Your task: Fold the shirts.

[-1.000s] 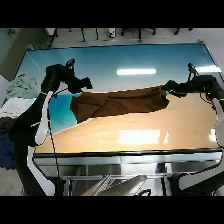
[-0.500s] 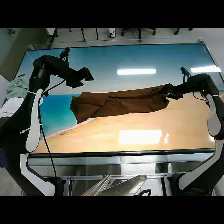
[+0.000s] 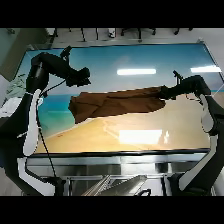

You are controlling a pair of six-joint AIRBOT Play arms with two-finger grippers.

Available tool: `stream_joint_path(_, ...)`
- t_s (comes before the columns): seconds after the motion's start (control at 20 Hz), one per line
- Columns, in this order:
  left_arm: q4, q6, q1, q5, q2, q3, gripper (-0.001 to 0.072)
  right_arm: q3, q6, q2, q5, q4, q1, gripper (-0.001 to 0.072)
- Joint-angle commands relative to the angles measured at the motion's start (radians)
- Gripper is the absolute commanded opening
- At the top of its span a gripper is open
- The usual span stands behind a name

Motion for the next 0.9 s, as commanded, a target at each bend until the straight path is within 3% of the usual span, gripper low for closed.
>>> stream_joint_path(0.0, 0.001, 0.011, -0.049, -0.039, -0.01, 0.0, 0.0015, 0.003, -0.01, -0.005, 0.021, 0.029, 0.032, 0.0026)
stream_joint_path(0.2, 0.002, 0.03, -0.16, -0.075, -0.107, 0.0, 0.0015, 0.003, -0.011, 0.056, -0.043, 0.021, 0.024, 0.0025)
stream_joint_path(0.5, -0.002, 0.036, -0.36, -0.315, -0.346, 0.023, 0.0016, 0.003, -0.008, 0.31, -0.158, 0.011, -0.001, 0.0025)
stream_joint_path(0.65, -0.003, 0.027, -0.413, -0.295, -0.454, 0.124, 0.0015, 0.003, 0.012, 0.398, -0.181, 0.009, -0.002, 0.0025)
stream_joint_path(0.85, -0.071, 0.024, -0.424, -0.307, -0.472, 0.09, 0.0015, -0.003, 0.064, 0.406, -0.196, -0.077, 0.002, 0.0025)
